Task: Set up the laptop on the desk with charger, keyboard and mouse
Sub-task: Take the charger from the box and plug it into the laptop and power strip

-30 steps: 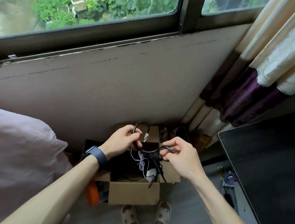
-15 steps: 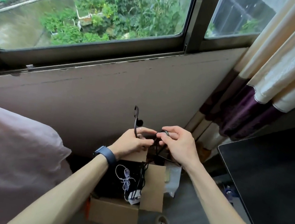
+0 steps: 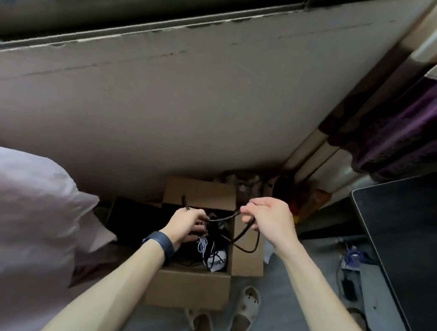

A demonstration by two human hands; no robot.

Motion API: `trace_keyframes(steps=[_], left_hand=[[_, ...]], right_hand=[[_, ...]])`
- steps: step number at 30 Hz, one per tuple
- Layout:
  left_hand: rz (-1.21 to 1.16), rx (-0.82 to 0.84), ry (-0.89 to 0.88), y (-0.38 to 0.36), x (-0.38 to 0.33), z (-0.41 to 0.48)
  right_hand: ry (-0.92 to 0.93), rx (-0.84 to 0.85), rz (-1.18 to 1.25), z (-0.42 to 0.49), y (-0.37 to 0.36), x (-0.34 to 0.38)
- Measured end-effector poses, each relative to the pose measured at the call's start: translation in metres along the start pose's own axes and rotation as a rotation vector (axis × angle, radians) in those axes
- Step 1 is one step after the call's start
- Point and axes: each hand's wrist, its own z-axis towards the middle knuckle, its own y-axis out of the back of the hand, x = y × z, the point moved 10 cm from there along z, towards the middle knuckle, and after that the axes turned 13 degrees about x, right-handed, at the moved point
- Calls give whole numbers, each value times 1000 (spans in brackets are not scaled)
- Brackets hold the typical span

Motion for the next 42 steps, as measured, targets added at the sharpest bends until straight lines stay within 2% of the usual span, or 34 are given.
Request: trace_keyframes(steps=[3,6,9,13,15,18,19,20,22,24,27,30,32,38,42], left_hand=[[-13,-76,57,23,32,14],[24,-82,125,30,57,23],[102,-97,171,39,80,33],[92,-117,219,56,110,42],[164,-133,179,64,110,45],[551,-208,151,81,95,39],[615,-257,156,88,92,37],[571,-280,164,95,92,36],[214,-263,173,104,103,39],[-16,-223,195,109,114,38],[83,-156,125,118,111,42],[351,-107,136,125,111,48],[491,-111,132,129,107,51],[460,-121,92,145,96,58],[428,-67,45,142,78,44]], right_hand=[[-199,64,122,15,-32,-67],[-377,89,273,13,-63,-127],[-480,117,334,13,-83,-169],[-546,188,286,22,-97,-192],[-530,202,240,32,-99,-192],[-440,207,291,51,-108,-180],[-402,233,284,56,-111,-175],[-371,274,283,61,-118,-170],[-344,338,263,68,-128,-172],[-386,354,201,75,-130,-186],[-491,296,119,100,-122,-211],[-622,170,361,139,-130,-235],[-664,146,450,160,-148,-232],[-736,133,402,189,-169,-230],[-740,134,454,162,-152,-231]])
